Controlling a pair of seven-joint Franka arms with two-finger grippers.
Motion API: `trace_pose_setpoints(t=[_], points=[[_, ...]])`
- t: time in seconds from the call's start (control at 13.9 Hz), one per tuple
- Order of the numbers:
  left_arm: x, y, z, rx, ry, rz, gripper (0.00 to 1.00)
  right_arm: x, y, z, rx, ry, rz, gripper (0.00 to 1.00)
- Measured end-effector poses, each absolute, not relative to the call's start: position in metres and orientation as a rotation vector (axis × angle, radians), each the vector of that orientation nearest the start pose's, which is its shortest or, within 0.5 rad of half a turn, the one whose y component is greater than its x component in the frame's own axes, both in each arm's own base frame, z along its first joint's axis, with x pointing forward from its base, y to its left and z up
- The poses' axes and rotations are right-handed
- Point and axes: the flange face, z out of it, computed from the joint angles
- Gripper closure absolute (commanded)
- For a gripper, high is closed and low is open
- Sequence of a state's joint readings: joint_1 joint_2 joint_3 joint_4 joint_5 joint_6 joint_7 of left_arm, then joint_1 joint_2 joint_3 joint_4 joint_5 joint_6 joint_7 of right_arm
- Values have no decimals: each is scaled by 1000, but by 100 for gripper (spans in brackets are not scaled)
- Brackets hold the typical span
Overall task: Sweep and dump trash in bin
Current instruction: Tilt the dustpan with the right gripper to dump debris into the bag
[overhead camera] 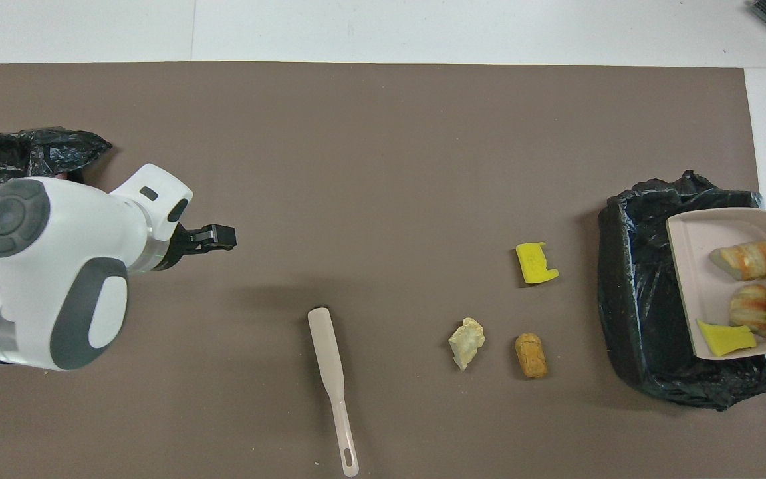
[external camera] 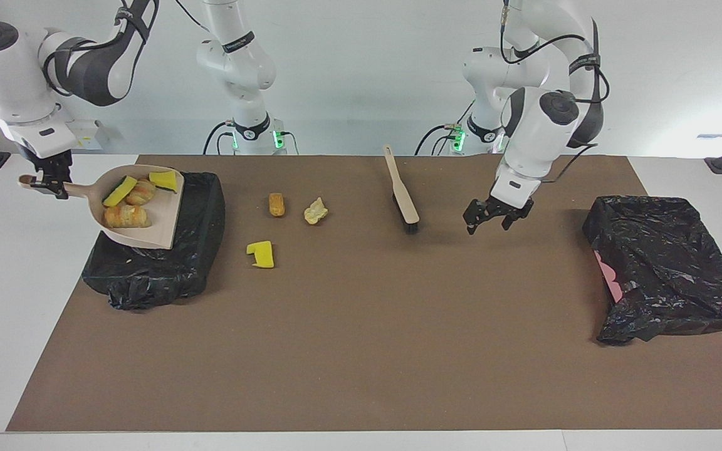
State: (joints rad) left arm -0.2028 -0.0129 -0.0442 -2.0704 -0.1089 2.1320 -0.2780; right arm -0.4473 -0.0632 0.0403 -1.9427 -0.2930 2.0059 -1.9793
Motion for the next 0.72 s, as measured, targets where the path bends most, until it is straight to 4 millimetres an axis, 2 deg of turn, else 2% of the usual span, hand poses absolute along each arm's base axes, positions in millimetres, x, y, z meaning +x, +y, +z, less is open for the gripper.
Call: trace_pose_setpoints(t=[0.14, 0.36, 0.58, 0.72], points=[[546, -109, 467, -3246, -47, -59, 0, 503, -232, 524, 1927, 2138, -362, 100], [554, -72, 496, -3243, 25, -27, 0, 511, -214, 525, 1872, 2084, -472, 100], [558, -46, 526, -3203, 117, -17, 0, 518, -195, 527, 1779, 2057, -571, 100], [559, -41, 550, -3167, 138, -22, 0, 523, -181, 530, 1717, 2033, -623, 100]])
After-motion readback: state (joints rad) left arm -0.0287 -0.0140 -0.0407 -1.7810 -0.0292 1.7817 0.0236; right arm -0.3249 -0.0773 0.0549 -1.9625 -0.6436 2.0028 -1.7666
